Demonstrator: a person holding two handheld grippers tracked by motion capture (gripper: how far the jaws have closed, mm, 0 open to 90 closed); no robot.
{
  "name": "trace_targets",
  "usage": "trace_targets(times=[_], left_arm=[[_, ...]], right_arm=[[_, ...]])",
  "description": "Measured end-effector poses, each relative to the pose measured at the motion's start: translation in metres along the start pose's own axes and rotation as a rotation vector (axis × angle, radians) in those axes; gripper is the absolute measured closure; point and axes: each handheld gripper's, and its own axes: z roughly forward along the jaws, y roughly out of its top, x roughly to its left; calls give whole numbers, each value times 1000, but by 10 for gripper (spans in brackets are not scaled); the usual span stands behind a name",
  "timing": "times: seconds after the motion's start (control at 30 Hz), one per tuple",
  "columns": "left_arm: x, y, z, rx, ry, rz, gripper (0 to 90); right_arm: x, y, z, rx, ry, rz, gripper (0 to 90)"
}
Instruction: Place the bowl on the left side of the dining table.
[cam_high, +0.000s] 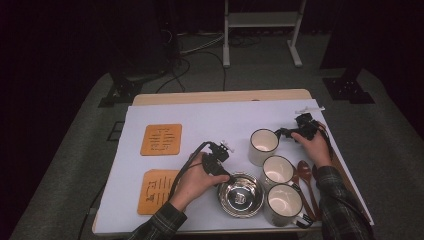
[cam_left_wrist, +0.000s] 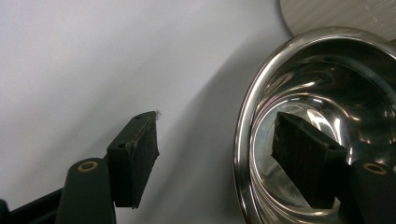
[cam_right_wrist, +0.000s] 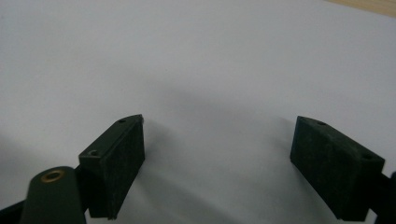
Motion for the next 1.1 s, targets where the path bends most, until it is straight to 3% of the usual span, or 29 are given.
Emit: trace_targets(times=[0.7,1.1], left_arm=[[-7,-2,14,52,-3,28,449],[-8,-4,14,63,-8,29,644]], right_arm=[[0,0,0,1,0,-1,161],[0,0,0,0,0,0,161]])
